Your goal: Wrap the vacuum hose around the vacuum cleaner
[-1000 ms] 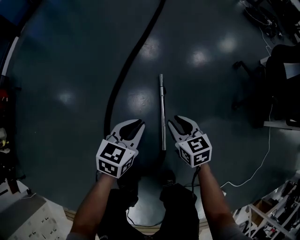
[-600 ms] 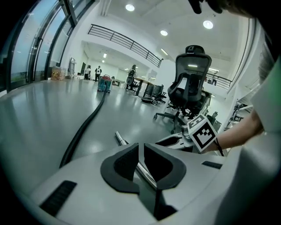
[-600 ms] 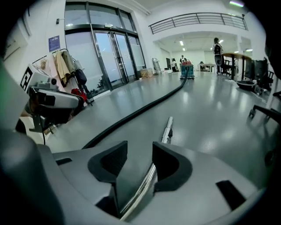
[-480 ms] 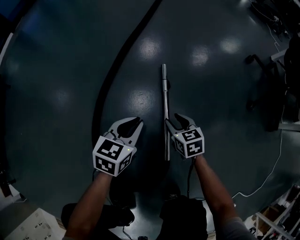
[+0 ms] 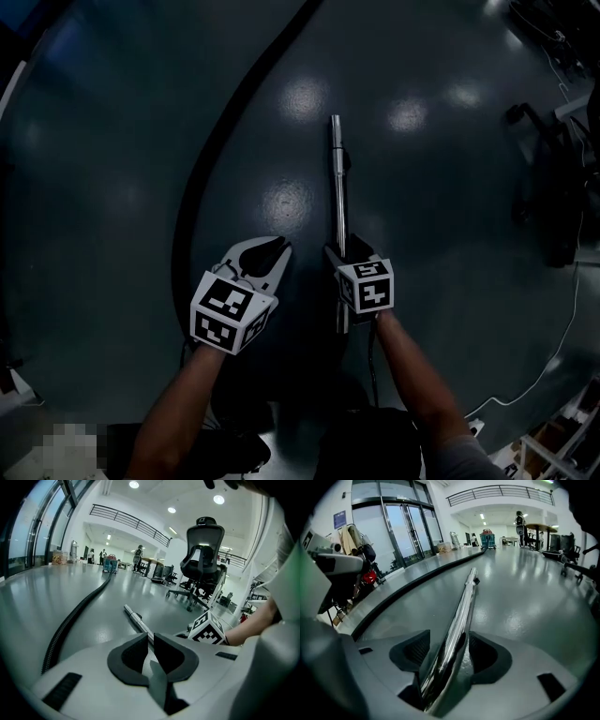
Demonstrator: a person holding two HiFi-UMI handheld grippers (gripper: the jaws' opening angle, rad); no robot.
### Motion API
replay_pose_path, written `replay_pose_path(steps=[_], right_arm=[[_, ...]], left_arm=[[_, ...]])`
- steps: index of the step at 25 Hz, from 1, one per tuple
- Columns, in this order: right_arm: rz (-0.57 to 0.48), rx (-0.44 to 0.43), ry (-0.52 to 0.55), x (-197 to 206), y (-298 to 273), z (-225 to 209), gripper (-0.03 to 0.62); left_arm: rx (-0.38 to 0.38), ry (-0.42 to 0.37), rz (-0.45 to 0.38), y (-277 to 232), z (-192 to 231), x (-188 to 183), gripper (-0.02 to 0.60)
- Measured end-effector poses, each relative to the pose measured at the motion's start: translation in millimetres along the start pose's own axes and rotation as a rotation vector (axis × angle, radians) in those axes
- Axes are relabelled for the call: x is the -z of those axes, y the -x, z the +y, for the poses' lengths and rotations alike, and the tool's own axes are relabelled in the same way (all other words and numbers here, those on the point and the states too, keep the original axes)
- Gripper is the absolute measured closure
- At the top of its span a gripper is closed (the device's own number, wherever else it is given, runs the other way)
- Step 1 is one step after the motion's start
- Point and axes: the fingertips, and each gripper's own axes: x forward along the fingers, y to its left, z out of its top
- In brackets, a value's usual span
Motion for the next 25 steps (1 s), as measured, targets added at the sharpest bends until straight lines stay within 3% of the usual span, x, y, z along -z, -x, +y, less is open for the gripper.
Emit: replay_pose_path(steps=[5, 10, 13, 20, 25], right_arm=[[0.016, 0.049, 0.001, 19, -14, -2, 0.353], [-0.013, 0.138, -0.075, 17, -16, -10, 0.355], [0.012, 0.175, -0.07, 19, -15, -12, 0.398], [0.036, 0.153, -0.091, 18, -12, -18, 0.411], [0.006, 0.149, -0.054, 5, 5, -23, 0.416]], left_arm=[[-0.004, 0.003, 0.015, -4, 0, 22, 0.534], [-0.008, 0.02, 0.02, -8, 5, 34, 0.534], [-0.014, 0.031, 0.023, -8, 10, 39, 0.534], [-0.006, -0.024, 0.051, -15, 9, 41, 0.534], [0.031, -0.122, 0.075, -18, 9, 30, 0.534]])
